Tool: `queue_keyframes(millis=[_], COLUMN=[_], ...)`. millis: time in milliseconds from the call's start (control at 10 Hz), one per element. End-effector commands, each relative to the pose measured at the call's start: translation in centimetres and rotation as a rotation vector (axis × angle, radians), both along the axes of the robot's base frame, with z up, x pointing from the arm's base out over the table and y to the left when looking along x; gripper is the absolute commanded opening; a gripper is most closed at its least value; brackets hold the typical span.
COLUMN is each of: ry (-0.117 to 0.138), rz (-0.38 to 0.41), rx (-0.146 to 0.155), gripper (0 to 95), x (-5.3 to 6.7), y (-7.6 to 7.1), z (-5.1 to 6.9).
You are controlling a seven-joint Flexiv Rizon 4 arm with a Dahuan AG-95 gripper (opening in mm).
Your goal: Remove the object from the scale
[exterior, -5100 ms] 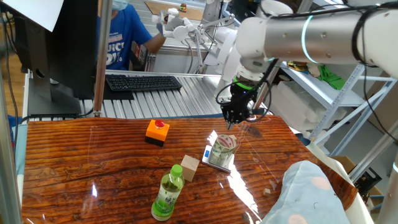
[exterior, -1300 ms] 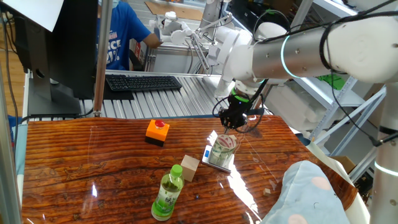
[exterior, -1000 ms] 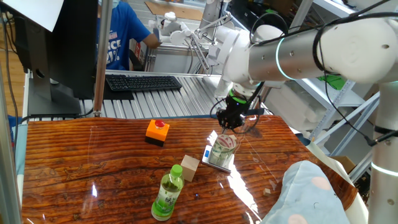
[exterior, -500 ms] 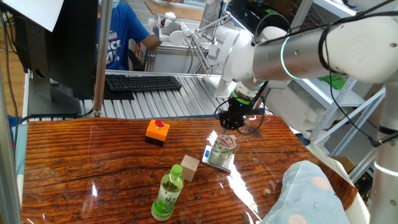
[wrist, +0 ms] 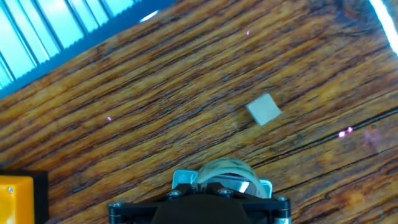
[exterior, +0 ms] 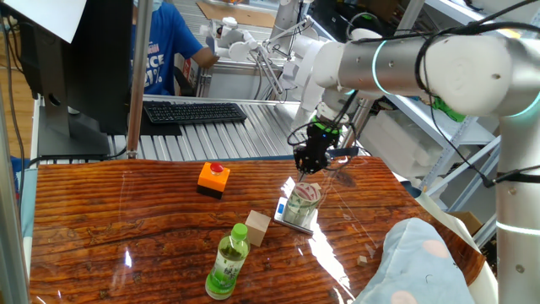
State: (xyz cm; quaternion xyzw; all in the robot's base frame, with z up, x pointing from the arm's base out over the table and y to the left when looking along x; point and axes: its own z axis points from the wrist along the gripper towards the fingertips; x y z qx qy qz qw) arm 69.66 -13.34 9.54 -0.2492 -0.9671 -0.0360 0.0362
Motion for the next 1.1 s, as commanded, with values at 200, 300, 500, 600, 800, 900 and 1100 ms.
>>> queue_keyframes(millis=[200, 300, 500, 600, 800, 900, 1100], ry=[-0.061, -0.068, -0.078, -0.077, -0.078, -0.081, -0.086], rz=[-0.049, -0.055, -0.057, -0.057, -0.057, -0.056, -0.059], rx=[-0.043, -0.044, -0.052, -0.051, -0.050, -0.051, -0.052], gripper=[0.0, 0.0, 0.0, 0.0, 0.0, 0.0, 0.0], x=[-0.93, -0.98, -0.94, -0.91, -0.78, -0.65, -0.57], y=[0.87, 0.92, 0.89, 0.86, 0.80, 0.92, 1.04], z=[0.70, 0.74, 0.71, 0.69, 0.52, 0.21, 0.00])
